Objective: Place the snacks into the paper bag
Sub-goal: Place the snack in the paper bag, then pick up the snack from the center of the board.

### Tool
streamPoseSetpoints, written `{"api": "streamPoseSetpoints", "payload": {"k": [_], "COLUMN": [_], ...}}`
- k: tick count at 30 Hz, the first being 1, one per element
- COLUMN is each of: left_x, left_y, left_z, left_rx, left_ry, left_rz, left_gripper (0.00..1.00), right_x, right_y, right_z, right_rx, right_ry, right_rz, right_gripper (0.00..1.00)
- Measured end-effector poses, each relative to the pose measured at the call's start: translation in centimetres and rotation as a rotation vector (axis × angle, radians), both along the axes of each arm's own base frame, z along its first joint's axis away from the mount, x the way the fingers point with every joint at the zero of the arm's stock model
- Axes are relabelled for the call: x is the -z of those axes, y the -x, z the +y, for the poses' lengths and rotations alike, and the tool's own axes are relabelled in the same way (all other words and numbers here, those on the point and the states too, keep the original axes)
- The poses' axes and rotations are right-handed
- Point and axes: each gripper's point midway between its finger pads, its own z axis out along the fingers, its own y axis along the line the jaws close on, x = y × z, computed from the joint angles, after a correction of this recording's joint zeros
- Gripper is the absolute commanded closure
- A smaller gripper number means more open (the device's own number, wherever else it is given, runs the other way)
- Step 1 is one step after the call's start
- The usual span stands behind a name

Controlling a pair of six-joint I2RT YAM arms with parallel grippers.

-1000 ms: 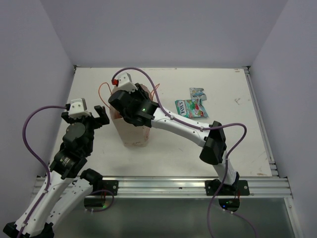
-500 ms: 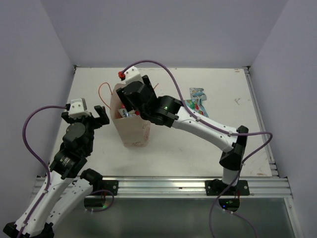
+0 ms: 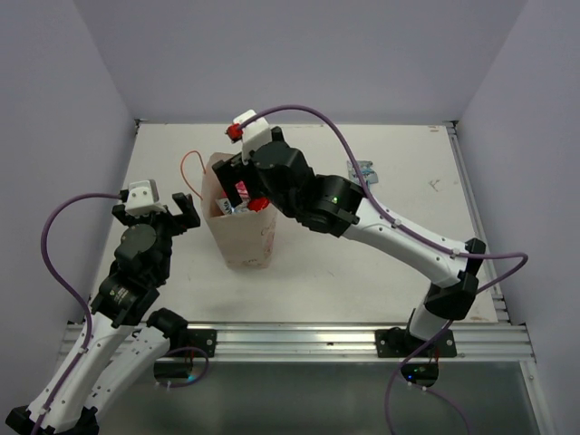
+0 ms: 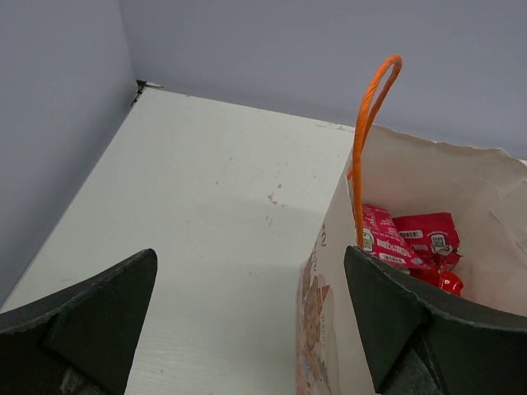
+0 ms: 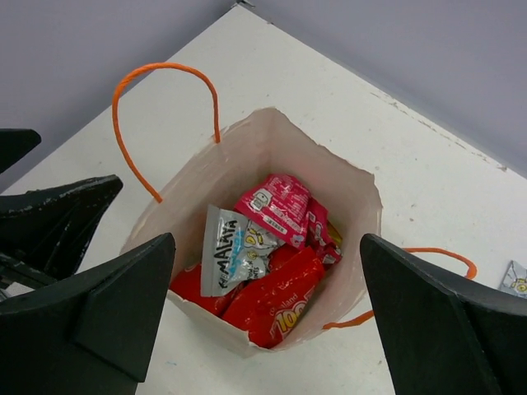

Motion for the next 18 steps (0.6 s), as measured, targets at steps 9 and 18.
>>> {"api": "streamPoseSetpoints", "payload": {"k": [9, 18], "left_x": [0.0, 0.0], "left_y": [0.0, 0.0], "left_z": [0.0, 0.0], "left_rx": [0.0, 0.0], "left_ry": [0.0, 0.0], "left_rz": [-0.001, 0.0], "left_gripper": [0.0, 0.0], "right_x": [-1.7, -3.3], "right_y": [-0.3, -4.0], "right_z": [-3.3, -12.1], "right_rx": [0.059, 0.245], "right_ry": [0.016, -0.057], "right_rz": [-0.064, -0.07], "right_gripper": [0.01, 0.02]}}
